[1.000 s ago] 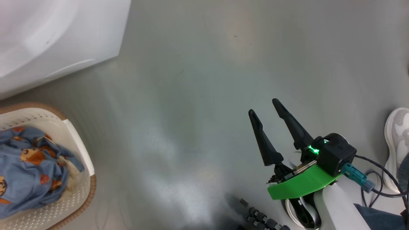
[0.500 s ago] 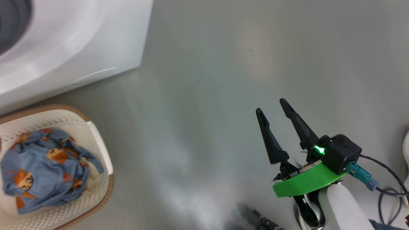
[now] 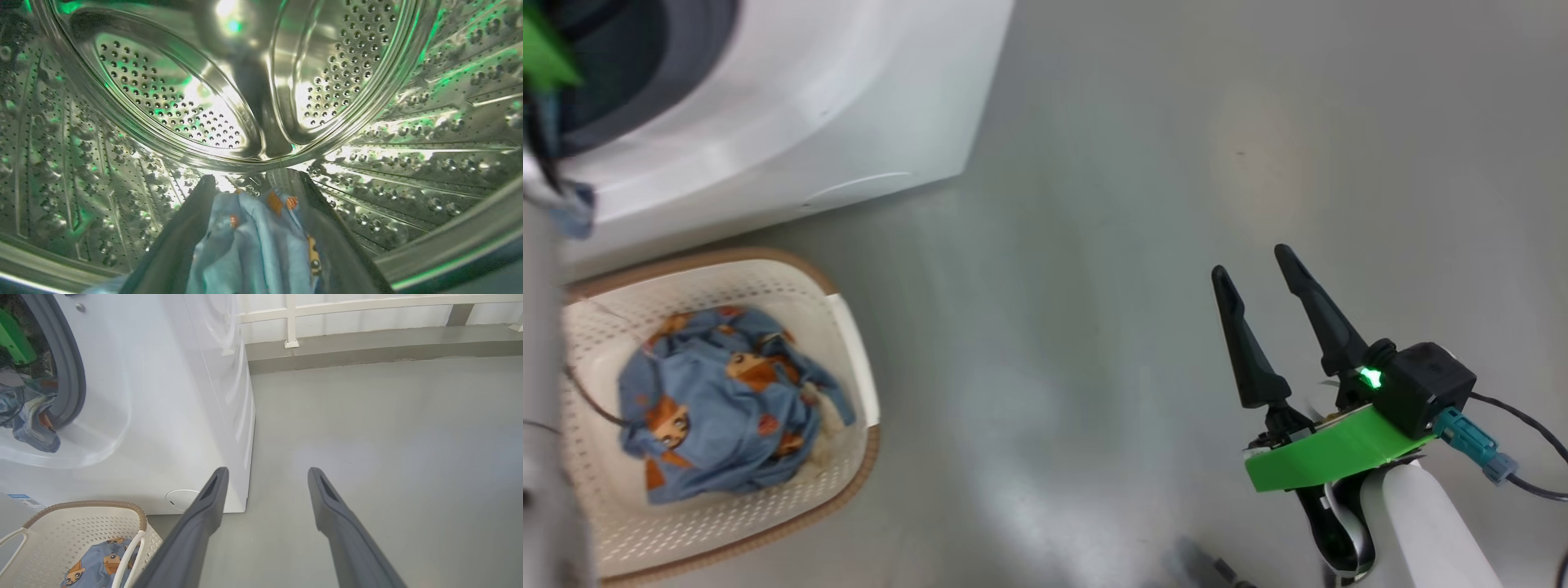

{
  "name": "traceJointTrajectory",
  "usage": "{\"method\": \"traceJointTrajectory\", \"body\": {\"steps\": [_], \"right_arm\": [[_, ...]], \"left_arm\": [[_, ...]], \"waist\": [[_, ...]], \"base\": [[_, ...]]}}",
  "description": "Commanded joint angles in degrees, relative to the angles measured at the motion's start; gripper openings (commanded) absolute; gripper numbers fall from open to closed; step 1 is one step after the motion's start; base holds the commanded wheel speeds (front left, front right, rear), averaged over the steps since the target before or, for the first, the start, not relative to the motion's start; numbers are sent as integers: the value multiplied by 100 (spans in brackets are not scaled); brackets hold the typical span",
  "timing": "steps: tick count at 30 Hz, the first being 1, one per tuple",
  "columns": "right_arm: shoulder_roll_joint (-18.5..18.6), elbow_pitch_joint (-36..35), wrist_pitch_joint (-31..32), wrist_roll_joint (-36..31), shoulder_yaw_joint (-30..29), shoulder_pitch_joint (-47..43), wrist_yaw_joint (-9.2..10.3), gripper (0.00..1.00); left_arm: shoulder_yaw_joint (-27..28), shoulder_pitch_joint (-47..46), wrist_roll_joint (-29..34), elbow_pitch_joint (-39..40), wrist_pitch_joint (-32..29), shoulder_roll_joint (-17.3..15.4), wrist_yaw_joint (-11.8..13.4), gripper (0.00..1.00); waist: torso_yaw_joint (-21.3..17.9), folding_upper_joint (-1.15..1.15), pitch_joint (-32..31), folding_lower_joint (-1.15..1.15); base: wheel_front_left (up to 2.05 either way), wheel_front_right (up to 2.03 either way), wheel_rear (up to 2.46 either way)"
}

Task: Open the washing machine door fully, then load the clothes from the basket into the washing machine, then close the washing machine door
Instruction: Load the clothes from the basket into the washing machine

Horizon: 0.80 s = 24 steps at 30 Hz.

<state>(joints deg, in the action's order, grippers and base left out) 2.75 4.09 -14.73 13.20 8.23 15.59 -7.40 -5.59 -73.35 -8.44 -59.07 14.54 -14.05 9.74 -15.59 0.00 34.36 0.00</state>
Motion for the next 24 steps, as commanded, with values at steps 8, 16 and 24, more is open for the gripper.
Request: {"method": "traceJointTrajectory", "body": {"steps": [8,16,24], "right_arm": [[13,-136,-27,-164,-180,7,-9,100],[13,-165,-27,-320,-292,3,-9,100],[13,-201,-27,-432,-337,5,-9,100]], "left_arm": [[76,1012,-221,966,46,219,-71,100],[78,2110,-333,1939,46,377,-80,100],[75,3406,-415,3262,-121,309,1,100]], "waist": [[560,0,-175,0],[822,0,-250,0],[941,0,-218,0]], "base": [[0,0,0],[0,0,0],[0,0,0]]}}
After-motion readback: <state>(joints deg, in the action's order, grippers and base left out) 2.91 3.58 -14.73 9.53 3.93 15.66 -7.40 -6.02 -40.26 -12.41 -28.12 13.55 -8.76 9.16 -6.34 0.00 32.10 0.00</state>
